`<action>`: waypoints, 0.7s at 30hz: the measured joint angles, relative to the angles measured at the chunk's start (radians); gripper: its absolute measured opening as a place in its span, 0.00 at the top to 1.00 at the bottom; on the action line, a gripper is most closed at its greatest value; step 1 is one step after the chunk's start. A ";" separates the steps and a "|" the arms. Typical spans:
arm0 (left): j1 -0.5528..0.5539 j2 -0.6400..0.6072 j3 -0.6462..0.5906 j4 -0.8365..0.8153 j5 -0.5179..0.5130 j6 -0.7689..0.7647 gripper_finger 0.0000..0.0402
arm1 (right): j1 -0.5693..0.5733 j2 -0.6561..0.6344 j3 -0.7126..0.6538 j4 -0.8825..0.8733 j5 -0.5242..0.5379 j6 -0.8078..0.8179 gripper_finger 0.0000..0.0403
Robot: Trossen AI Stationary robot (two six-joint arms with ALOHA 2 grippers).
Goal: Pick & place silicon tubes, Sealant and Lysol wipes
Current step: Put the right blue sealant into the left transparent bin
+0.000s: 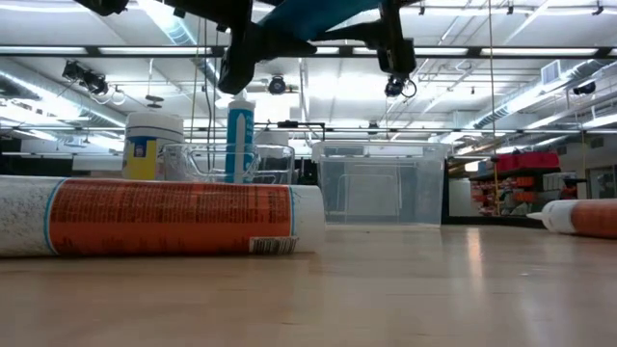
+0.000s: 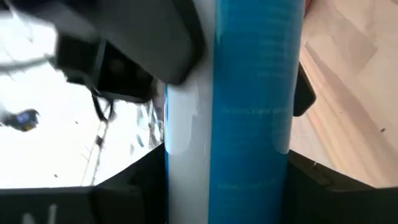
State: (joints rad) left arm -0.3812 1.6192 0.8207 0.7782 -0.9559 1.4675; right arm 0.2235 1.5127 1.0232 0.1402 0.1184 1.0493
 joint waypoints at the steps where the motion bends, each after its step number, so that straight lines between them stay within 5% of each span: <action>1: 0.001 0.000 0.000 -0.002 -0.009 -0.022 0.46 | -0.002 -0.001 0.001 0.001 0.000 -0.018 0.24; 7: 0.001 0.000 -0.001 -0.042 -0.058 -0.127 0.46 | -0.022 -0.055 0.001 -0.042 -0.004 -0.108 0.09; 13: 0.001 0.001 -0.003 -0.179 -0.084 -0.306 0.46 | -0.023 -0.203 0.004 -0.202 0.084 -0.193 0.13; 21: 0.006 -0.004 -0.002 -0.164 -0.104 -0.585 0.46 | 0.046 -0.386 0.002 -0.480 0.315 -0.275 0.22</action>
State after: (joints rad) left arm -0.3752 1.6150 0.8185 0.6140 -1.0595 0.8826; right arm 0.2700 1.1267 1.0252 -0.3395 0.4336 0.7739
